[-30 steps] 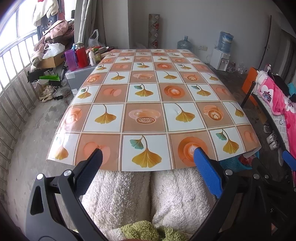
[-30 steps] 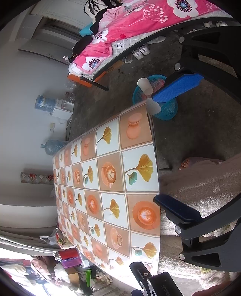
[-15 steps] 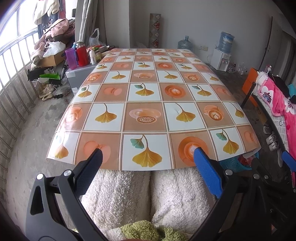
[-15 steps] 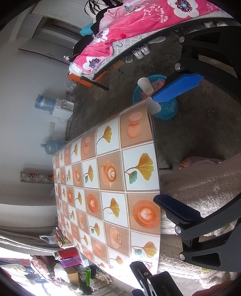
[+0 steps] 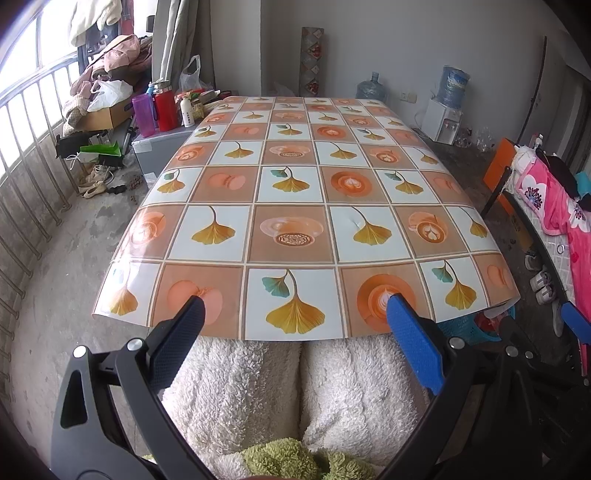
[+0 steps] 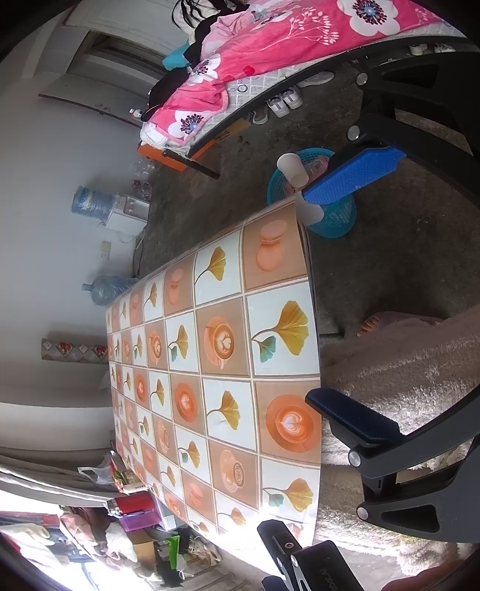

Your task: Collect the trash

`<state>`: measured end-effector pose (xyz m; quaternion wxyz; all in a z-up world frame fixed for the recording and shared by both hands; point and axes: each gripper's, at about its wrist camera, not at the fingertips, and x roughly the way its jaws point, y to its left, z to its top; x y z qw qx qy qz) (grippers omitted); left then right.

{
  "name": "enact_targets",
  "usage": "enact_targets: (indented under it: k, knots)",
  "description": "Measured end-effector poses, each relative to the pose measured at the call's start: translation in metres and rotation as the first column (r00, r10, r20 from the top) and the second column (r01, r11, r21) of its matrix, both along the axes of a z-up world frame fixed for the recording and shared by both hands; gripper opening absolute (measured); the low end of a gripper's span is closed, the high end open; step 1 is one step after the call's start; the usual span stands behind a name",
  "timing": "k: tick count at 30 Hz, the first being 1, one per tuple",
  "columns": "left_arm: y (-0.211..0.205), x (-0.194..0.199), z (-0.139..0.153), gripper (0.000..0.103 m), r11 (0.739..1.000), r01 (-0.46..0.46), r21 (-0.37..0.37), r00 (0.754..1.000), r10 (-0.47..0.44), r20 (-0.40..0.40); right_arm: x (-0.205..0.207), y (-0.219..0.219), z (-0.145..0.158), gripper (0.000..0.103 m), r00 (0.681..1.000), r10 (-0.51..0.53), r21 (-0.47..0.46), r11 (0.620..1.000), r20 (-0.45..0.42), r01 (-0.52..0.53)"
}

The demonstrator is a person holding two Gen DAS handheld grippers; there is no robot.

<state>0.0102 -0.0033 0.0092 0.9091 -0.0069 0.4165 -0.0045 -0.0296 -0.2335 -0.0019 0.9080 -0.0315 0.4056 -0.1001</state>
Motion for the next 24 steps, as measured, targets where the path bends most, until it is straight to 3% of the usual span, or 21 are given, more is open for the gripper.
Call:
enact_targets:
  k: [24]
  knots:
    - [0.0026, 0.0003, 0.0005, 0.094, 1.0, -0.003, -0.004, 1.0, 0.003, 0.0, 0.0005, -0.0015, 0.0014, 0.097, 1.0, 0.006, 0.001, 1.0, 0.003, -0.006]
